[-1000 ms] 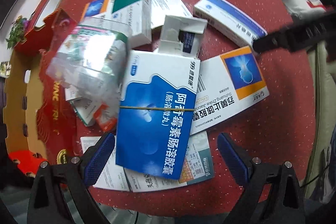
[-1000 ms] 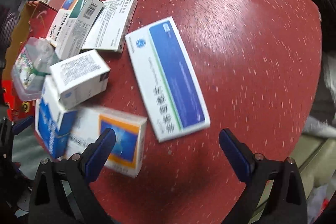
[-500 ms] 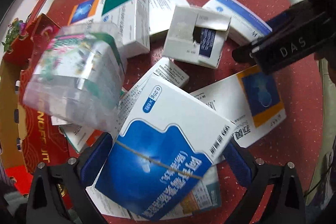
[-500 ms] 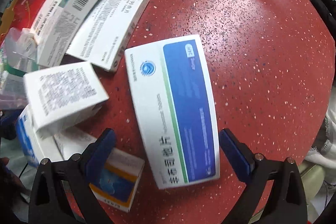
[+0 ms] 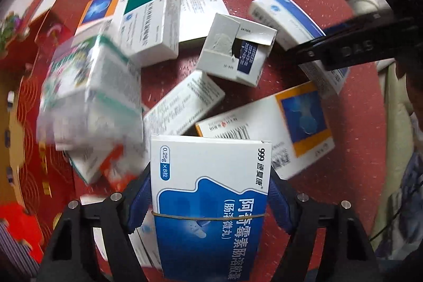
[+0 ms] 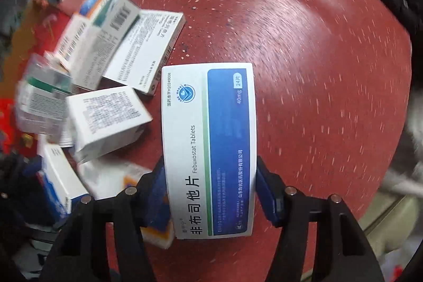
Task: Organize objects
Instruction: 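Grasp the white-blue Febuxostat box with right tool while left grasps blue-white box, then carry both held boxes over the open cardboard tray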
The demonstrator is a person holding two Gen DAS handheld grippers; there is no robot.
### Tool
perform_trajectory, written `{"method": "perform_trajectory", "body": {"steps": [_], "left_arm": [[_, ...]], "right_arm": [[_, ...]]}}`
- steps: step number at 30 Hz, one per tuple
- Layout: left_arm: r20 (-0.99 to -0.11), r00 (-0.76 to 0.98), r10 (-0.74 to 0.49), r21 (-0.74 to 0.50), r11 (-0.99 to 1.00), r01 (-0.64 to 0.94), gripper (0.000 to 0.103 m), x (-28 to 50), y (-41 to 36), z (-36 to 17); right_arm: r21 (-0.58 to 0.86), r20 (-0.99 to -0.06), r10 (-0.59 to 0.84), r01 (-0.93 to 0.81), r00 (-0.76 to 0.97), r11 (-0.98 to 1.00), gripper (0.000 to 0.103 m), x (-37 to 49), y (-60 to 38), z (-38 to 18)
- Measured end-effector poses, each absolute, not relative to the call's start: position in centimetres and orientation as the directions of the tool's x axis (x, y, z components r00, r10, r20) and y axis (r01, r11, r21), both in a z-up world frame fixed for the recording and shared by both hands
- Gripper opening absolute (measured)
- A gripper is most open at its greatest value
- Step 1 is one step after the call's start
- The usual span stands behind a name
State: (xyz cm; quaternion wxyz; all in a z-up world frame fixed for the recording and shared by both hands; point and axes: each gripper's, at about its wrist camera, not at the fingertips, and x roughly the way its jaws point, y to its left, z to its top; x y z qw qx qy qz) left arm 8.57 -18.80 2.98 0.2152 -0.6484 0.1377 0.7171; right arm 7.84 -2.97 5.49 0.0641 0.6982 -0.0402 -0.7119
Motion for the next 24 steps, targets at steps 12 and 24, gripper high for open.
{"method": "perform_trajectory", "body": {"steps": [12, 24], "left_arm": [[-0.972, -0.162, 0.171, -0.101, -0.924, -0.369, 0.080, 10.4, -21.3, 11.6], [-0.942, -0.289, 0.170, -0.058, -0.932, -0.358, 0.080, 9.8, -22.5, 17.0]], "right_arm": [[0.348, -0.937, -0.348, -0.215, -0.040, -0.912, 0.061, 13.6, 0.8, 8.3], [0.398, -0.917, -0.386, -0.303, -0.100, -0.866, 0.061, 15.9, 0.7, 8.4]]}}
